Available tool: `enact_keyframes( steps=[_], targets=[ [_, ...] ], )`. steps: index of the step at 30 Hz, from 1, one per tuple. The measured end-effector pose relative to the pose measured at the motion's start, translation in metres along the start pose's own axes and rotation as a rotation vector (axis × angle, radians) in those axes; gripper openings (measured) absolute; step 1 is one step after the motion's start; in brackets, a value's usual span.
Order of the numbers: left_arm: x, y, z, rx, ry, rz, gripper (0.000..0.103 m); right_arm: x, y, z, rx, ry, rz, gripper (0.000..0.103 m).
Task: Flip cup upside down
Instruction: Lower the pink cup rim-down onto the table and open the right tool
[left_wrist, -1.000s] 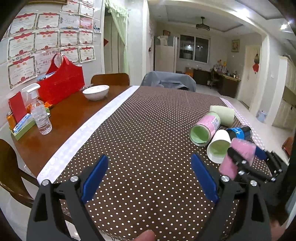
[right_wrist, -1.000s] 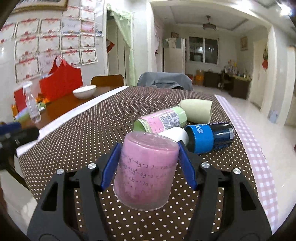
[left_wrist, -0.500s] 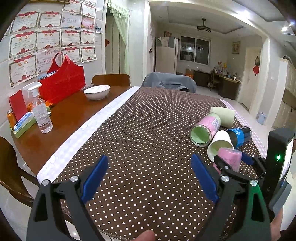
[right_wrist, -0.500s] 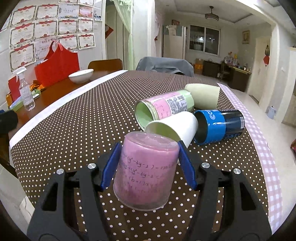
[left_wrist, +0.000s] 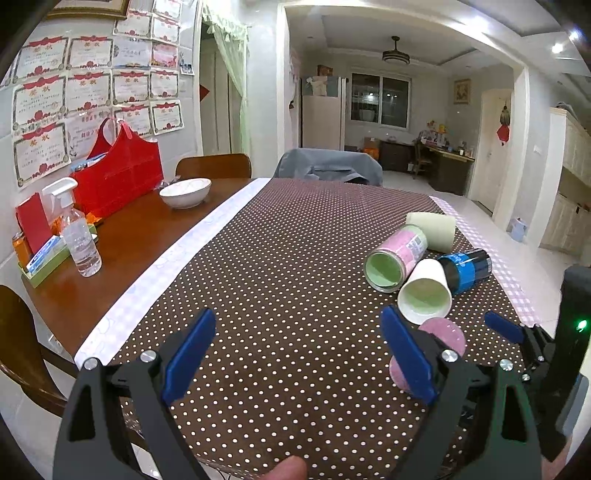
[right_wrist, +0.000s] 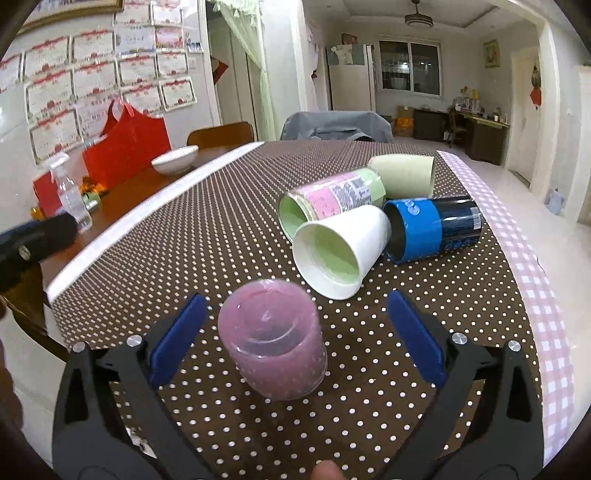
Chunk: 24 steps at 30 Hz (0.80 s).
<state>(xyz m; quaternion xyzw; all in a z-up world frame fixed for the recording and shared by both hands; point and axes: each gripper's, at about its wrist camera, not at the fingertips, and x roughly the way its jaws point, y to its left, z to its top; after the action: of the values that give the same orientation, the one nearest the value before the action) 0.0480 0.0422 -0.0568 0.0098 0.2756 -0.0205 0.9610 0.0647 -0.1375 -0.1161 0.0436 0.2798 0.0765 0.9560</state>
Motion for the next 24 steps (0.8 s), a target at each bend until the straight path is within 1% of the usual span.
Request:
enact_keyframes(
  steps=[6,12,16,24],
  targets=[
    [-0.015,-0.008,0.007,0.022,-0.032,-0.002,0.090,-0.020,-0.008,0.016,0.050,-0.032,0.031,0.097],
    [-0.031,-0.016,0.014,0.042,-0.065,0.009,0.090,-0.040,-0.015,0.031,0.086,-0.050,0.028,0.097],
    [-0.035,-0.018,0.019,0.051,-0.069,0.015,0.091,-0.055,-0.024,0.040,0.116,-0.072,0.021,0.097],
    [-0.053,-0.029,0.023,0.076,-0.100,0.022,0.091,-0.081,-0.035,0.049,0.142,-0.119,0.005,0.097]
  ],
)
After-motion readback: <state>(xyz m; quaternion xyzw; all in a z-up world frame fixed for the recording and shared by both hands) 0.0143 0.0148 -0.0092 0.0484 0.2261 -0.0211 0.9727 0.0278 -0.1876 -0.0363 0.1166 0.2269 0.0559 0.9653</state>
